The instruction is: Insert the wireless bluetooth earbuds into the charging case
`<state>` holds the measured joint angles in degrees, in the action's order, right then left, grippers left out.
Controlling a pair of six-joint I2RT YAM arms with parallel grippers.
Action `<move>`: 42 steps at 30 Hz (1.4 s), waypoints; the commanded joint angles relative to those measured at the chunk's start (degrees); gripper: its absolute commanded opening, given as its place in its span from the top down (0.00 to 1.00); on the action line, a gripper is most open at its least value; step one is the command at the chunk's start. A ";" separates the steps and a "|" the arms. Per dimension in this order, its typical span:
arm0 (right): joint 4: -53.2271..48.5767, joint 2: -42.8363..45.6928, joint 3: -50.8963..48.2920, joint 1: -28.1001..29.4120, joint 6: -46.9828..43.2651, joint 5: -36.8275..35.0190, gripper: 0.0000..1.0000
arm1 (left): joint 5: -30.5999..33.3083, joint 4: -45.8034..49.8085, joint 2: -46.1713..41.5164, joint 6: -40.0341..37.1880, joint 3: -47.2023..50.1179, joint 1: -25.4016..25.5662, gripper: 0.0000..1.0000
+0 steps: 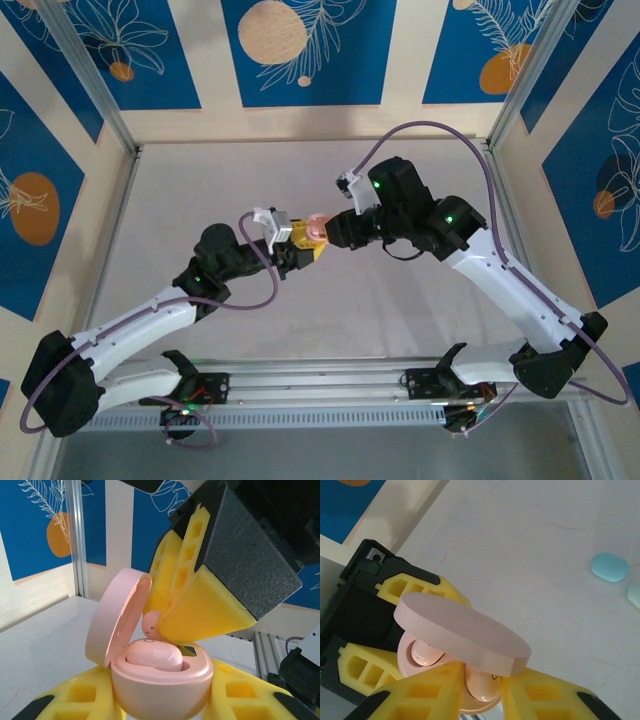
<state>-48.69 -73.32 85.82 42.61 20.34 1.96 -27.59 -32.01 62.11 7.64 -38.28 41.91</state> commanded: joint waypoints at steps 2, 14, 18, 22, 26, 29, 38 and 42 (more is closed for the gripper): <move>-0.63 0.57 1.50 0.98 -0.38 3.55 0.70 | -1.84 -6.53 -0.50 0.96 -0.13 0.50 0.67; -0.37 1.88 1.72 0.81 -0.12 3.29 0.67 | -1.59 -7.08 -0.58 1.32 0.11 0.46 0.67; -0.01 2.22 1.49 0.81 0.02 3.43 0.70 | -1.65 -7.10 -0.58 1.49 0.14 0.52 0.67; -0.42 2.06 1.43 0.72 -0.03 3.19 0.72 | -1.79 -7.19 -0.58 1.66 0.11 0.45 0.67; -0.79 2.26 1.45 0.72 0.27 2.20 0.69 | -1.77 -7.28 -0.67 1.59 0.20 0.47 0.67; -0.80 3.04 1.31 0.54 0.31 1.32 0.66 | -1.67 -7.36 -0.84 1.59 0.22 0.47 0.67; 1.66 6.69 -1.17 -1.17 1.80 2.48 0.58 | -1.56 -8.22 -0.94 1.37 0.57 0.49 0.67; 4.81 9.37 -2.97 -2.04 2.88 3.45 0.57 | -1.49 -9.28 -0.98 1.22 1.06 0.42 0.67</move>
<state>-46.63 -66.17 84.12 41.17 21.89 3.60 -28.27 -37.54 62.04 8.64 -37.93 41.93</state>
